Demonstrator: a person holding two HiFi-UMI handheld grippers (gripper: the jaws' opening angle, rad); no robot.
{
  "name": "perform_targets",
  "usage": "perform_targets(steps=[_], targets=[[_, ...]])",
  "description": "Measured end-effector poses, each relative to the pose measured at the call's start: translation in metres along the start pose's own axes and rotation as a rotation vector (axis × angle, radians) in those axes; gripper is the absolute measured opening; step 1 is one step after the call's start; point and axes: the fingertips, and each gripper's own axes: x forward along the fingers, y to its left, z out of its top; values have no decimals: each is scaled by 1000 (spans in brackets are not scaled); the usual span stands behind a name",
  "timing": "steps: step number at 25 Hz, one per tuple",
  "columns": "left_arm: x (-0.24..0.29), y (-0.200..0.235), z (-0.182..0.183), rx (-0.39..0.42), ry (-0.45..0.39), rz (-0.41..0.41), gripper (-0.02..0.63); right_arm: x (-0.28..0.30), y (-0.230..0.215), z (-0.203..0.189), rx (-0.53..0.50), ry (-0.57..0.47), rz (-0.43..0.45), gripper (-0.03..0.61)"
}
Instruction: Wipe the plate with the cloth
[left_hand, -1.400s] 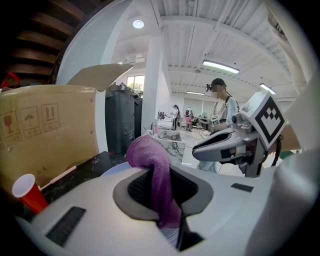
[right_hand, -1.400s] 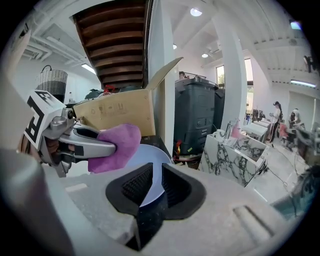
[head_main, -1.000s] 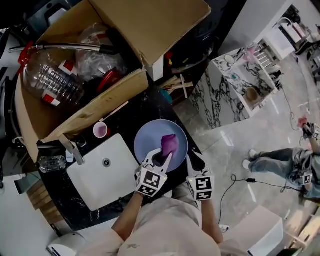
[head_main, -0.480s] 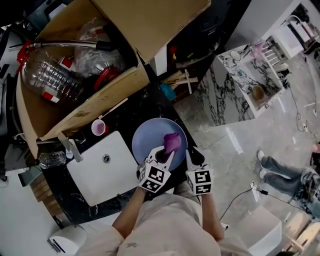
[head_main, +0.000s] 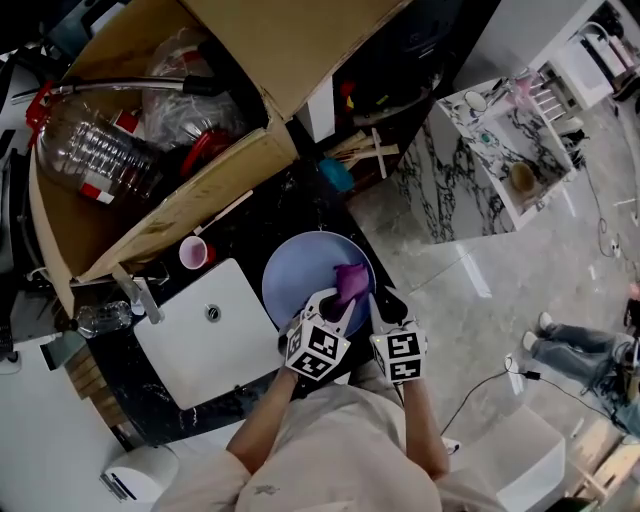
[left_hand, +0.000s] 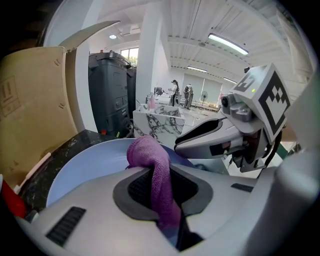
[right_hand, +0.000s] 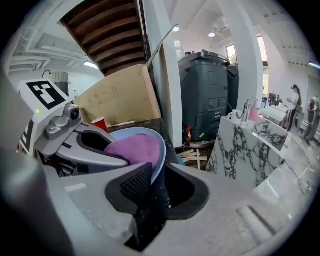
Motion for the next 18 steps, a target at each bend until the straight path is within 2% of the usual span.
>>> perform_targets(steps=[8,18], targets=[[11,2,-2,-7,13,-17,58,7,6,-2,-3,15,35,71],[19,10,5,-5,1,-22,58,9,5,-2,-14,13,29,71]])
